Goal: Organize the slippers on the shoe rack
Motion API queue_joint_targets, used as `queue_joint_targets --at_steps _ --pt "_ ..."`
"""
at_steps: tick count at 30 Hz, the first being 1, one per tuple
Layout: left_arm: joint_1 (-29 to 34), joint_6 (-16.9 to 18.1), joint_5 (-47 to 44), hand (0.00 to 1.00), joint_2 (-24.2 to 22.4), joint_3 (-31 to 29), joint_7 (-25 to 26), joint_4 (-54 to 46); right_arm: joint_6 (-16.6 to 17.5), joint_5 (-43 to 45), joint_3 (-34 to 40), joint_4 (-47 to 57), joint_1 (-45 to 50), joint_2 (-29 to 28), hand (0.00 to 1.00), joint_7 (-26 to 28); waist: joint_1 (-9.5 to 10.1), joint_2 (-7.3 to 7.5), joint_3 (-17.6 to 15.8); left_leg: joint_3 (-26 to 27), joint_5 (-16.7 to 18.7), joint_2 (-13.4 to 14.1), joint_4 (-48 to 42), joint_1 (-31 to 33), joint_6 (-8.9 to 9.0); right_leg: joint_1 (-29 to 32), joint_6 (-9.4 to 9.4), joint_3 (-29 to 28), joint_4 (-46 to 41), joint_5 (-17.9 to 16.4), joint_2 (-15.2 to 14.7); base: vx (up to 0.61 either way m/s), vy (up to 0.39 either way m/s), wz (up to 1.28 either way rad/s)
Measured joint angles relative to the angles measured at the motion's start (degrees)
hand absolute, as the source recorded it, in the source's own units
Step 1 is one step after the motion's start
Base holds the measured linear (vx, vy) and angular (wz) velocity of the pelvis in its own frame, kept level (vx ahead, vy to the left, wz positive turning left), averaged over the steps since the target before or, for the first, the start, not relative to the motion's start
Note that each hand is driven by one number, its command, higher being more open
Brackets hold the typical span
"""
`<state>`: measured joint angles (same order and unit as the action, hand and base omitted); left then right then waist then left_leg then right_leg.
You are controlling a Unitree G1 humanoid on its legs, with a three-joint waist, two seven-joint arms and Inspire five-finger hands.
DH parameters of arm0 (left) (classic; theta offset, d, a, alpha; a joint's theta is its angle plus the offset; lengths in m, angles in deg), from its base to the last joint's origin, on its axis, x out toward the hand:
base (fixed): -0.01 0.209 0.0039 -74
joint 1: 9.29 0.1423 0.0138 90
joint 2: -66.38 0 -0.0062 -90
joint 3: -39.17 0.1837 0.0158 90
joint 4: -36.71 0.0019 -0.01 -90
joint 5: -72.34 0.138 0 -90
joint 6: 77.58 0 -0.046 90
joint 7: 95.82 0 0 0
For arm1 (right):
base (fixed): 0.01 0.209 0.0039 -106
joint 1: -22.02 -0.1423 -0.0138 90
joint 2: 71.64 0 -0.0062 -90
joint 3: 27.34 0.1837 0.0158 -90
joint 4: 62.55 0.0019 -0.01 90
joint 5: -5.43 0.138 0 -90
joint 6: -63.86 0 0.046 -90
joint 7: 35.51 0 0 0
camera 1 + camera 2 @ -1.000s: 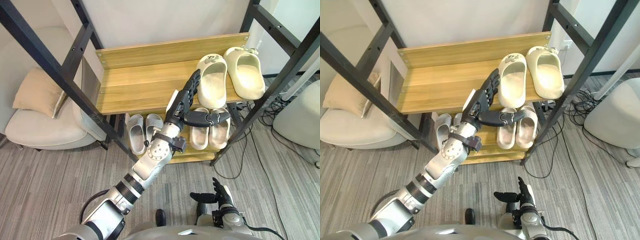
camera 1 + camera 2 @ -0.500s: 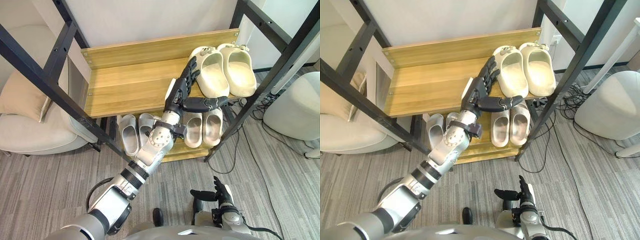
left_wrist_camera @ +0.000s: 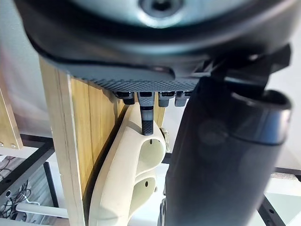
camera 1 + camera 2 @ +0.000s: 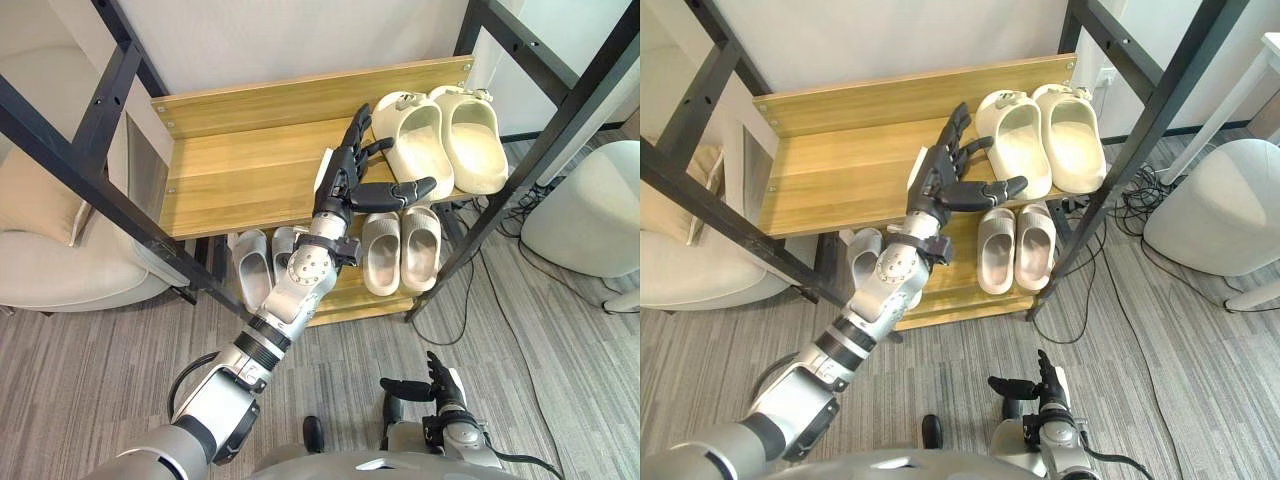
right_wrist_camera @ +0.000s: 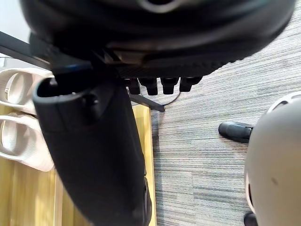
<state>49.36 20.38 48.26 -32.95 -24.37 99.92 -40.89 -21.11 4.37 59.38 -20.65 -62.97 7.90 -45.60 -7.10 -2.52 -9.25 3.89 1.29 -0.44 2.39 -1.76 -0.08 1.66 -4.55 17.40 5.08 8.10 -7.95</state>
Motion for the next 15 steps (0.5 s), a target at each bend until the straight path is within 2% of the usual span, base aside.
queue_joint_targets --at_steps 5,12,15 --pt "6.06 -0.51 -0.11 1.00 1.38 -0.09 -0.99 -7.28 -0.22 -0.11 -0.30 -0.50 -0.18 0.20 1.00 0.16 0.51 -0.23 -0.14 -1.90 -0.02 0.03 -0.40 0.04 0.01 -1.12 -0.05 2.03 -0.16 -0.28 -0.14 0.01 0.000 0.20" --pt "8.54 -0.60 -1.40 1.00 2.58 0.92 -1.69 -17.80 -0.37 -0.09 -1.24 -1.32 0.25 0.87 1.00 0.89 3.40 -0.48 -0.08 -3.76 0.01 -0.85 -1.67 0.83 0.02 -2.00 -0.23 3.44 -0.19 -0.48 -1.04 -0.01 0.018 0.16" --pt "8.57 -0.42 -2.44 1.00 2.68 3.41 -3.66 -23.24 -0.45 -0.13 -2.57 -1.33 0.25 1.42 1.00 1.29 3.77 -0.77 0.11 -4.47 0.00 -1.17 -1.93 0.81 0.00 -2.56 -0.29 4.13 -0.20 -0.53 -1.39 -0.01 0.017 0.13"
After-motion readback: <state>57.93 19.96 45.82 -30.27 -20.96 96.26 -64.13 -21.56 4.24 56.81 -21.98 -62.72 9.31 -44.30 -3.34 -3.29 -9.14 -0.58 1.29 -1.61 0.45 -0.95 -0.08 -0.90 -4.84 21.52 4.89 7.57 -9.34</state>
